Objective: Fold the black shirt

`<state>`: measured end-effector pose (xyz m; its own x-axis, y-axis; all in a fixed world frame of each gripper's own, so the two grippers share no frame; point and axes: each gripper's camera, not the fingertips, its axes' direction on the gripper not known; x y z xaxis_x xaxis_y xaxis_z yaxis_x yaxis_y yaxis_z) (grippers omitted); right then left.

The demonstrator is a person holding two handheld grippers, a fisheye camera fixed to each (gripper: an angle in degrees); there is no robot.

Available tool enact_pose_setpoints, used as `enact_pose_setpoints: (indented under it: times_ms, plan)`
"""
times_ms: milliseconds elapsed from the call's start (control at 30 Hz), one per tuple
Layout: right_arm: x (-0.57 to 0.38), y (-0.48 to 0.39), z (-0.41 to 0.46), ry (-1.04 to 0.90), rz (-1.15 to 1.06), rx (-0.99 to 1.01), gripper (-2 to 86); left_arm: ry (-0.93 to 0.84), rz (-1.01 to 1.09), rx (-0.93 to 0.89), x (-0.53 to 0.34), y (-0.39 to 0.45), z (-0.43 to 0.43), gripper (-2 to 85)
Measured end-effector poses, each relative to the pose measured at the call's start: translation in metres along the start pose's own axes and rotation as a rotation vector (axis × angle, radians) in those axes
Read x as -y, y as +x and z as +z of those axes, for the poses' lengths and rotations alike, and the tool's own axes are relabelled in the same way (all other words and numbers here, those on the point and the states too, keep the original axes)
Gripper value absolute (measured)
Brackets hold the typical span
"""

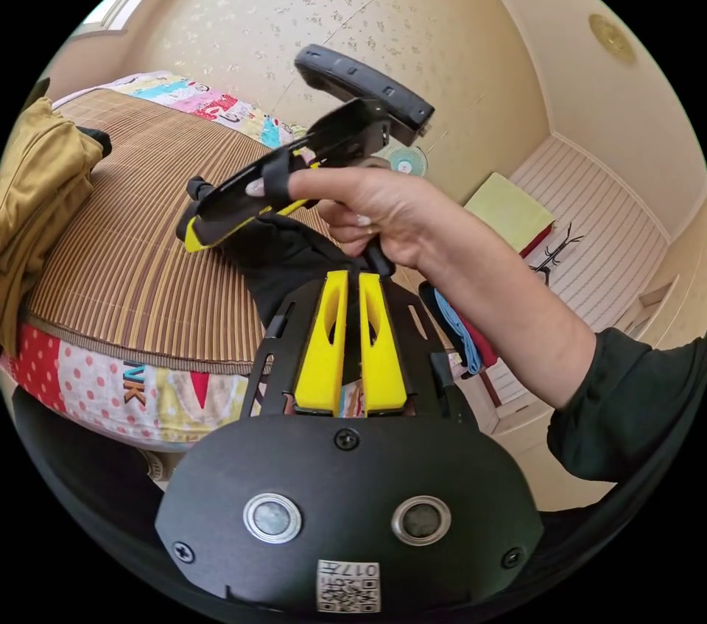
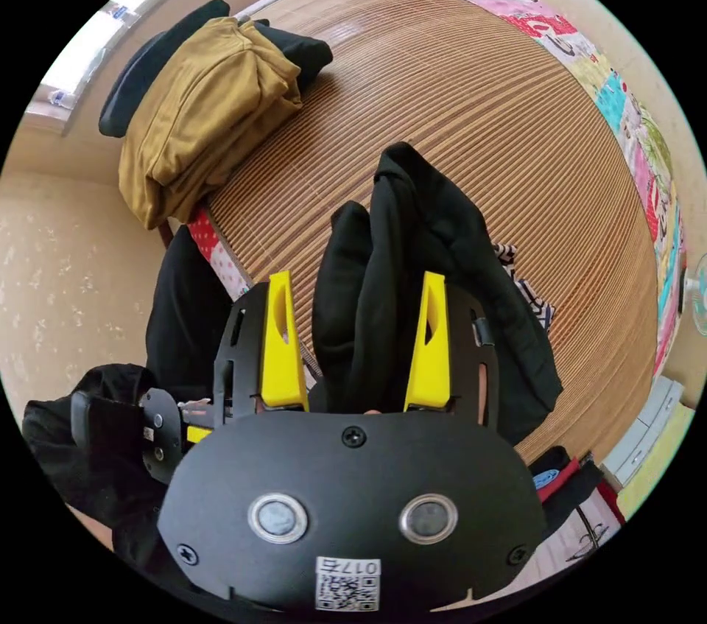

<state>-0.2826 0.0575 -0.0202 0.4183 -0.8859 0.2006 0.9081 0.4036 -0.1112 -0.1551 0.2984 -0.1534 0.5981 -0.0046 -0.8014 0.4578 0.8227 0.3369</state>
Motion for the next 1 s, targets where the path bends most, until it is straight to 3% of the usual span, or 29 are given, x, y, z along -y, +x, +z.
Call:
enact_pose_setpoints:
  times_ms: [100, 233, 300, 400, 500, 700, 1000]
  plan:
    - [-0.010, 0.002, -0.008, 0.015, -0.070, 0.027, 7.9, -0.003, 0.001, -0.023, -0.001, 0.006, 0.007, 3.4]
    - [-0.050, 0.049, -0.034, 0.166, -0.036, 0.172, 5.1, -0.017, 0.029, -0.059, 0.001, 0.026, 0.021, 3.6]
    - [-0.099, 0.099, -0.053, 0.348, -0.005, 0.320, 4.3, -0.018, 0.063, -0.125, 0.004, 0.044, 0.028, 4.4]
    - [-0.182, 0.172, -0.056, 0.581, 0.064, 0.479, 3.8, -0.044, 0.073, -0.173, 0.006, 0.062, 0.035, 8.8]
    - [-0.266, 0.246, -0.027, 0.689, 0.236, 0.638, 3.6, -0.056, 0.085, -0.187, 0.000, 0.070, 0.039, 10.6]
    - [-0.402, 0.314, 0.087, 0.692, 0.717, 0.705, 3.8, -0.138, 0.018, -0.143, -0.018, 0.056, 0.073, 10.0]
    - [-0.480, 0.303, 0.112, 0.887, 0.695, 0.946, 9.4, -0.297, 0.036, -0.097, -0.026, 0.047, 0.135, 10.7]
